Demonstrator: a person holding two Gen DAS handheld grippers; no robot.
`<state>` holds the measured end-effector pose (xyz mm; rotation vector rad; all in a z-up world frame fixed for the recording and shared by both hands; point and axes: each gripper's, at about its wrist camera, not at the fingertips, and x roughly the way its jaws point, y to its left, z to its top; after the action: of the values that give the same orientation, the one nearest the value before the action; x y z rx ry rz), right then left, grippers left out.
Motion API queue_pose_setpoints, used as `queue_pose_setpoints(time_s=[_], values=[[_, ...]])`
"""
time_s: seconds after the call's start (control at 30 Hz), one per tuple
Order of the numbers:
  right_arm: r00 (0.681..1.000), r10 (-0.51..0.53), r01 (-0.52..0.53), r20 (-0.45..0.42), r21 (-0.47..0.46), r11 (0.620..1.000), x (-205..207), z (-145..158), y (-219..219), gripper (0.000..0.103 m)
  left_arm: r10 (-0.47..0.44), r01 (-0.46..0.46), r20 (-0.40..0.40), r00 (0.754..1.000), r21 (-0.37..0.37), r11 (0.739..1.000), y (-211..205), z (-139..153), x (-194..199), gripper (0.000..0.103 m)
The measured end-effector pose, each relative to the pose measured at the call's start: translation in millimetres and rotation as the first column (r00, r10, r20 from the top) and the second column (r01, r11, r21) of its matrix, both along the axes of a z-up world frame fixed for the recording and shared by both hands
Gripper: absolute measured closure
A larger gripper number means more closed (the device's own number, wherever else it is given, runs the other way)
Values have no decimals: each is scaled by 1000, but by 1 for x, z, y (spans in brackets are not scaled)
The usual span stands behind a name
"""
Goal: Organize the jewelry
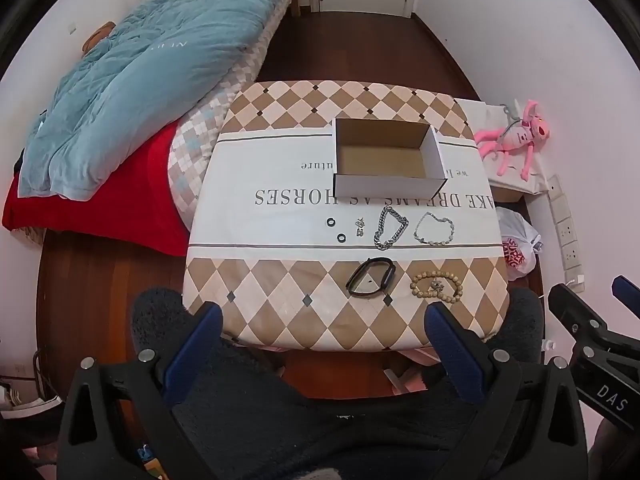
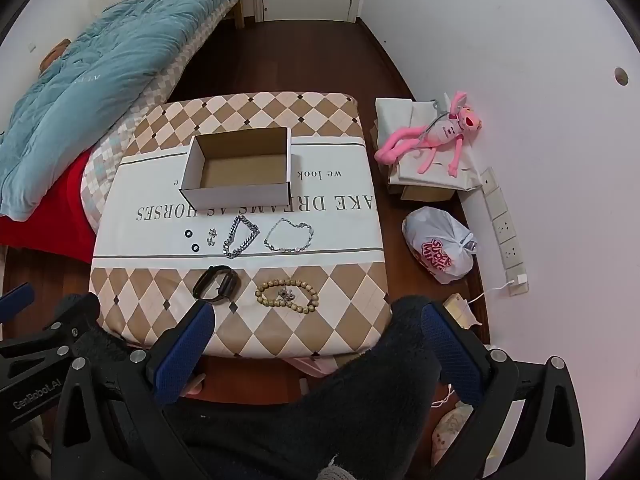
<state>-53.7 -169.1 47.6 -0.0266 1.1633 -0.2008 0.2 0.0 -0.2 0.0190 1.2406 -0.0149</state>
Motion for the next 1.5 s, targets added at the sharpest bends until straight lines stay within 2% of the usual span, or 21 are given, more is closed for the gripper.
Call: queue_pose_setpoints(time_s=[0.5, 0.7, 1.5], values=[[1000, 1, -1, 4, 16, 1000, -1, 3, -1, 0, -2, 2, 9, 1000, 8, 1000, -1, -1, 1, 0], [1000, -1, 1, 6, 20, 1000, -2, 5, -2, 0, -7, 7, 24, 1000, 11, 1000, -10, 13, 3, 0], [1000, 2, -3, 15, 29, 1000, -4, 10, 1, 0, -18, 17, 47, 999, 9, 1000, -7, 17, 0, 0]])
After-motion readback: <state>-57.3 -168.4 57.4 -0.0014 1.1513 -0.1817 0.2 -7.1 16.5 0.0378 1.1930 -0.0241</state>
